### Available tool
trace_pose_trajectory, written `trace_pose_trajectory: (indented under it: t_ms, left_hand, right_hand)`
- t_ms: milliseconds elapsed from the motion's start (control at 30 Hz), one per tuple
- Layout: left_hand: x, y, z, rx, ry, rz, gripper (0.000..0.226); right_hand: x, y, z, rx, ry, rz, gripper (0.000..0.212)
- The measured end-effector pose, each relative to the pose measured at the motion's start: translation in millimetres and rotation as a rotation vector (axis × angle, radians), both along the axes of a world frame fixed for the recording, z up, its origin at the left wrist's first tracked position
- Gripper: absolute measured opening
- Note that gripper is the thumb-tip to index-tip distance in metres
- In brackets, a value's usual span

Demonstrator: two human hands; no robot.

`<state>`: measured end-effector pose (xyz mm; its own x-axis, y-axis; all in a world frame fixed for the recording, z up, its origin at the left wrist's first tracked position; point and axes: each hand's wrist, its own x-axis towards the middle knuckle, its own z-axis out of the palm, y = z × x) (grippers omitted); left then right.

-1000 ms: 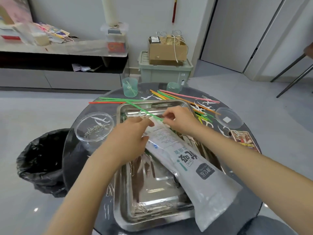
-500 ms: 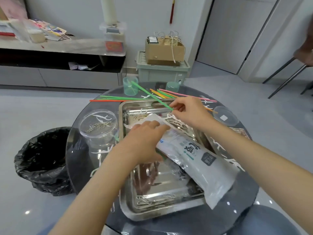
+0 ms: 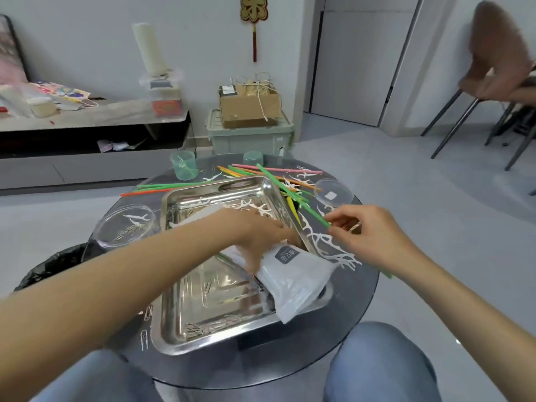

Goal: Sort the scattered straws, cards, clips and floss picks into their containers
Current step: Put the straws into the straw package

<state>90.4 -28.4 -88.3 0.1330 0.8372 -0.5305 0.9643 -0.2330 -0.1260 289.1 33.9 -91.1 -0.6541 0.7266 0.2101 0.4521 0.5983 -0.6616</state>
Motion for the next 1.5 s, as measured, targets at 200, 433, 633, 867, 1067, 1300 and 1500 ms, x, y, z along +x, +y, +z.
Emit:
trace_pose_trajectory:
  t_ms: [200,433,633,867,1067,1300,1500]
  left_hand:
    - [-17,-9,15,0.22,-0.245,0.129,0.072]
    - [-45,-11,51,0.352,-0.487,0.351,0.074]
    - [-50,-16,70,0.462,-0.54,0.448,0.066]
    - [-43,-23,78,0.688,-0.388,0.359,0.069]
    - [-50,-43,82,0.797,-0.427,0.365,0.07]
    - [-45,-47,82,0.881,-0.591,0.395,0.057]
    - [-44,-51,86,0.926,-0.853,0.487,0.06]
  right_hand:
    - [40,-10,10,-0.096,0.097,-0.018,0.024]
    - [84,-33,47,-0.082,0.272,0.018,0.044]
    - [89,-41,57,0.032,0.19,-0.028,0.041]
    - [59,-44,100,0.491,-0.041,-0.005,0.025]
    - [36,-49,142,0.755,-0.122,-0.006,0.029]
    - [28,-61,177,0.956,-0.232,-0.089,0.037]
    - [22,-74,186,1.049,-0.286,-0.037,0.04]
